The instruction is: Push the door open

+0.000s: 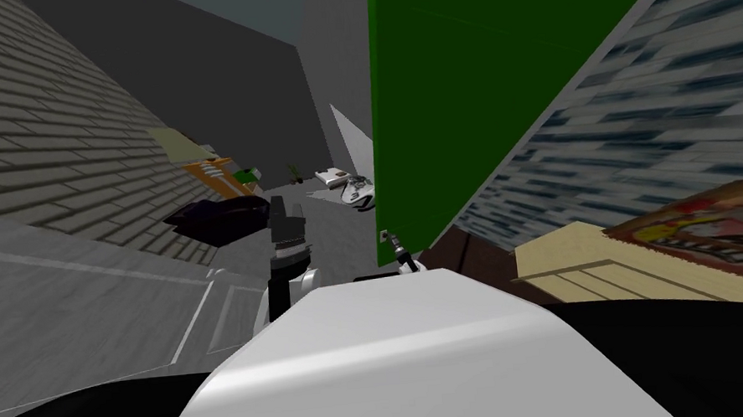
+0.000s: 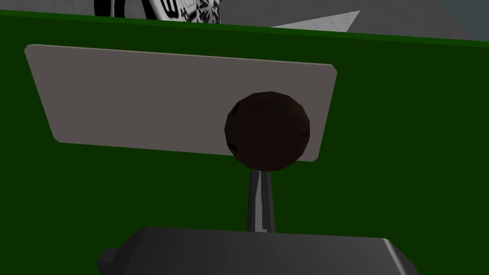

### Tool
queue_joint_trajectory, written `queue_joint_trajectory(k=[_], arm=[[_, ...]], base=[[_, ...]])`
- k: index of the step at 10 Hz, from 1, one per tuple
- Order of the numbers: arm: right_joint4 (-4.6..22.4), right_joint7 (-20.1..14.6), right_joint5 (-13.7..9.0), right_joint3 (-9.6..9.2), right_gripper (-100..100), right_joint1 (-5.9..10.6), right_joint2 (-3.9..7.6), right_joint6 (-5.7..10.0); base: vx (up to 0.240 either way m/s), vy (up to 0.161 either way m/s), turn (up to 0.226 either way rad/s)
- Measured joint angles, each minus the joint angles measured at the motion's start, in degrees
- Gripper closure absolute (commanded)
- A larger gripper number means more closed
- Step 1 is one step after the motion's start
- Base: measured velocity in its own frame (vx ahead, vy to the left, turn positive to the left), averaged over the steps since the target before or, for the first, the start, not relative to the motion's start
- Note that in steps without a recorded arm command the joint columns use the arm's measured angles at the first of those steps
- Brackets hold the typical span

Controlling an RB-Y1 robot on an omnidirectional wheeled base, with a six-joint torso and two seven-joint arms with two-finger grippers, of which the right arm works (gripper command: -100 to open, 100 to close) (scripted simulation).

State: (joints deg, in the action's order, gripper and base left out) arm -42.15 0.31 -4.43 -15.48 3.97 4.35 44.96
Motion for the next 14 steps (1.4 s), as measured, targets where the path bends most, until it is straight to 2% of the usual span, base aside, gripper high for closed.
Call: queue_joint_trajectory(k=[1,5,8,14], arm=[[-0.4,0.1,-0.1,0.45,-100,-0.15,0.19,-0.03],[-1.2,-0.1,-0.4,0.48,-100,-0.23,0.0,-0.81],[-1.9,-0.2,-0.7,0.5,-100,-0.37,-1.05,-1.59],[-1.4,0.1,-1.0,0.91,-100,-0.49,-0.62,-0.62]], base=[[-0.076,0.022,-0.058],[-0.233,0.024,-0.046],[-0.213,0.025,-0.045],[0.186,0.04,0.025]])
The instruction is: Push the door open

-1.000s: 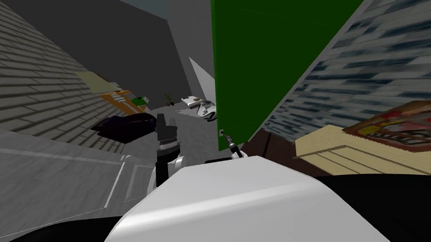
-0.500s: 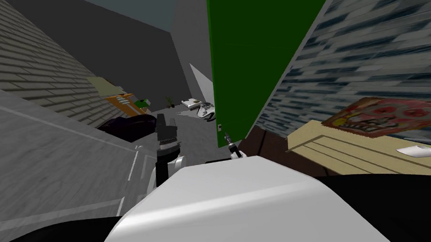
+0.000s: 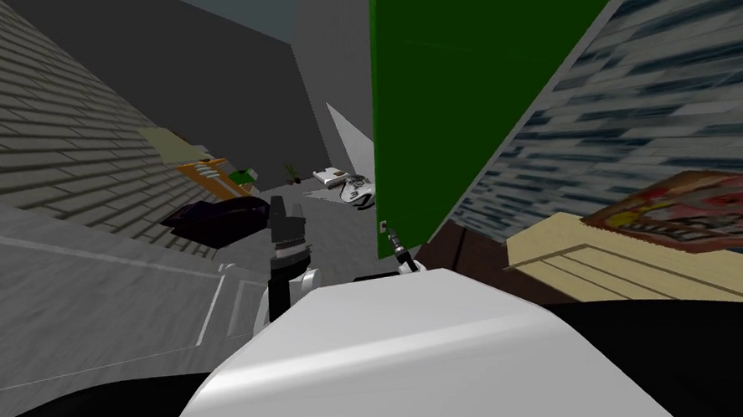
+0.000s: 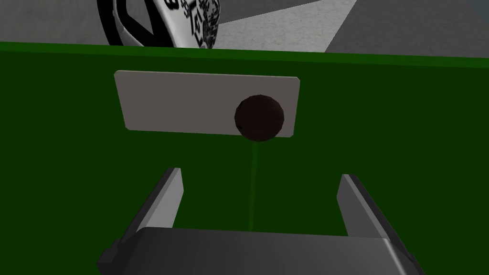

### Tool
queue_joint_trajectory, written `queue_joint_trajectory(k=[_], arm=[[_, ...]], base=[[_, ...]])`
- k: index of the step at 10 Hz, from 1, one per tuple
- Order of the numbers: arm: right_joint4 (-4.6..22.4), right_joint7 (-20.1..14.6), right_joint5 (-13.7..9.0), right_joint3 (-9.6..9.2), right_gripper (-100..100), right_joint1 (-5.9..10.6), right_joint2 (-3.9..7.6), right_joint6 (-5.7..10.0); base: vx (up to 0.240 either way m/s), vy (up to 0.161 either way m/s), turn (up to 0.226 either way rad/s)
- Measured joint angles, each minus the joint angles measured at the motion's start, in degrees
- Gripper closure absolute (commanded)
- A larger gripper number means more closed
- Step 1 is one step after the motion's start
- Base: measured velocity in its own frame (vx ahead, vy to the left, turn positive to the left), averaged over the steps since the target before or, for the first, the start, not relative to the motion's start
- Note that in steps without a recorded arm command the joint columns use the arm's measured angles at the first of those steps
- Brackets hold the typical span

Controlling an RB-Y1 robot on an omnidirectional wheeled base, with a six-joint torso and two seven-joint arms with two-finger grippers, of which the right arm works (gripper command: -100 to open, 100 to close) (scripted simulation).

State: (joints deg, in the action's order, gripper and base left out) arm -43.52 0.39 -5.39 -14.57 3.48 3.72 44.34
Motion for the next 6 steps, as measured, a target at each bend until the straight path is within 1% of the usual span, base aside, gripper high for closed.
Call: queue_joint_trajectory(k=[3,4,5,6], arm=[[0.2,0.2,-0.1,0.27,-100,-0.13,-0.18,0.62],[0.3,0.3,-0.2,0.35,-100,-0.16,-0.35,0.82],[0.3,0.3,-0.2,0.34,100,-0.18,-0.39,0.93],[0.3,0.3,-0.2,0.34,100,-0.16,-0.37,0.91]], base=[[0.196,0.05,0.024],[0.086,0.02,-0.003],[-0.021,-0.002,-0.003],[-0.034,-0.008,0.012]])
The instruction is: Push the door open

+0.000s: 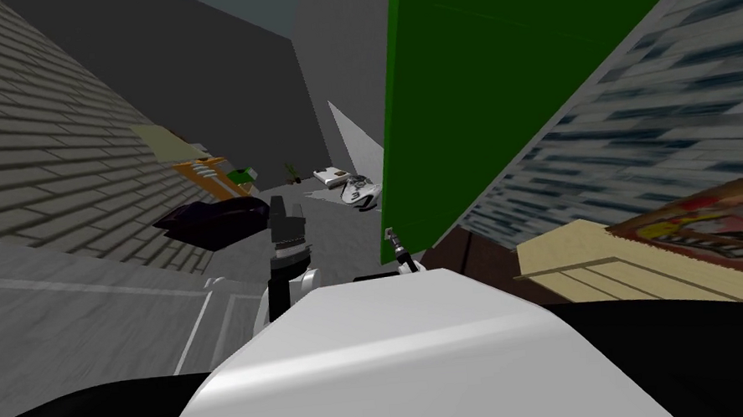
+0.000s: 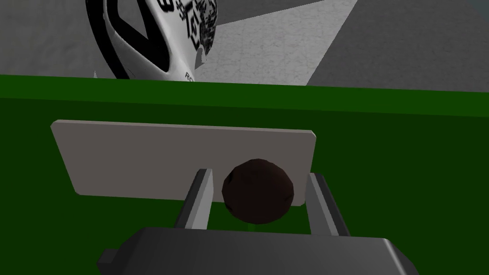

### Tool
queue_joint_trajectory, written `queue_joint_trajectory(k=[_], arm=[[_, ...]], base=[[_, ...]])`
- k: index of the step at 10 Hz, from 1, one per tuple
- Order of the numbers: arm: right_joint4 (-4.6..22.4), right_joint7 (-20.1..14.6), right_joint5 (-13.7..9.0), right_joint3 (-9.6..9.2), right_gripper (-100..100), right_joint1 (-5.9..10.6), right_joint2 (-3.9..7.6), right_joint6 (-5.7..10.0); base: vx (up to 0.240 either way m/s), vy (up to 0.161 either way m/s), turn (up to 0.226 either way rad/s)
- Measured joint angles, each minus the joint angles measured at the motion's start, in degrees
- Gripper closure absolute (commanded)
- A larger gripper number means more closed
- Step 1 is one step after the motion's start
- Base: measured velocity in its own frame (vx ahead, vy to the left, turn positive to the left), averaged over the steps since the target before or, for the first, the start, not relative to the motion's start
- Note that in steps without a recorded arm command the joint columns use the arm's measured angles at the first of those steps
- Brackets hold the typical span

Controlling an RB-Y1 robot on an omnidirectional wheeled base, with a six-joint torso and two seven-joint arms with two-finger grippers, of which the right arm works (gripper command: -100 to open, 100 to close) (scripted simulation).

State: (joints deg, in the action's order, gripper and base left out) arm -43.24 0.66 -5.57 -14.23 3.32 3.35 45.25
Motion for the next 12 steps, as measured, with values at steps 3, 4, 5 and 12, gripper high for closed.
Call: queue_joint_trajectory(k=[3,4,5,12], arm=[[0.1,0.0,0.0,-0.02,100,-0.01,0.01,-0.19],[0.1,0.0,0.0,-0.04,100,-0.06,0.01,-0.22],[0.1,0.0,0.0,-0.04,100,-0.09,0.02,-0.23],[-0.1,1.1,-0.8,1.97,100,-0.12,0.17,-1.09]], base=[[-0.013,-0.004,0.0],[0.0,0.0,0.0],[0.114,0.03,-0.026],[0.141,0.059,-0.03]])
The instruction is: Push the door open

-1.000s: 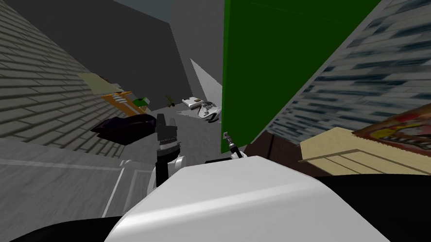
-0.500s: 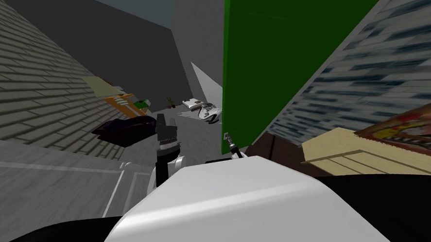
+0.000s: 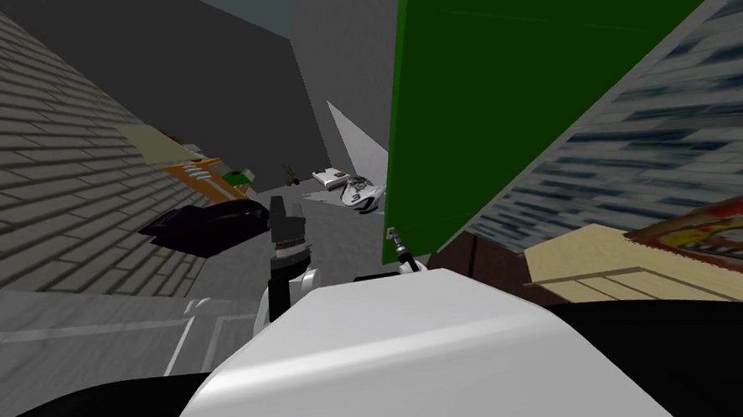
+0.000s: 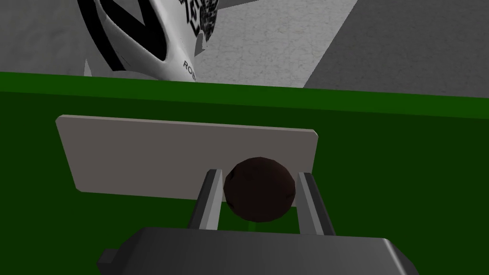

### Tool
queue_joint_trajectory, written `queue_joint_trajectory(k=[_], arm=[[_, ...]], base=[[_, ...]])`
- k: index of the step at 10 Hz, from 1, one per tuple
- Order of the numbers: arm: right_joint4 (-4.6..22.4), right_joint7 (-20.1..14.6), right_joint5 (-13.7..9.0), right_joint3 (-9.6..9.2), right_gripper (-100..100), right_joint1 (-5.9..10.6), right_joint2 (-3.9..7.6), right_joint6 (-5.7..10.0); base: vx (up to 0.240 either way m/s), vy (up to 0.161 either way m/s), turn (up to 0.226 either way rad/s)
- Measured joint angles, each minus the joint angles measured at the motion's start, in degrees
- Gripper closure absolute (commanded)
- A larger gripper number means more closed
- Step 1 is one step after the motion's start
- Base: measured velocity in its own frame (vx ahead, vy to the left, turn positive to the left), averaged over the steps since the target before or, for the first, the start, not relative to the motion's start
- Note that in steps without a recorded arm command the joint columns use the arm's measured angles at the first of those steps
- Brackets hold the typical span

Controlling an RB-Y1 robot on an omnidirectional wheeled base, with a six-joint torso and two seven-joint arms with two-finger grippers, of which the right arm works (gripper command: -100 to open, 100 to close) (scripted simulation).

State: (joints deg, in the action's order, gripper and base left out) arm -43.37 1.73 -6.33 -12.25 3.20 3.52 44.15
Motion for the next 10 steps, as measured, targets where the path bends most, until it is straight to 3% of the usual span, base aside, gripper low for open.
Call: queue_joint_trajectory(k=[2,5,8,10], arm=[[-0.2,0.1,-0.5,1.07,100,-0.22,0.61,-0.42],[2.7,0.5,-1.3,3.01,100,1.27,0.7,1.27],[1.7,1.5,-2.2,5.52,100,1.04,0.89,0.5],[3.6,1.8,-3.1,7.53,100,2.07,1.14,1.07]], base=[[0.163,0.082,-0.055],[0.174,0.082,-0.056],[0.188,0.115,-0.098],[0.192,0.088,-0.093]])
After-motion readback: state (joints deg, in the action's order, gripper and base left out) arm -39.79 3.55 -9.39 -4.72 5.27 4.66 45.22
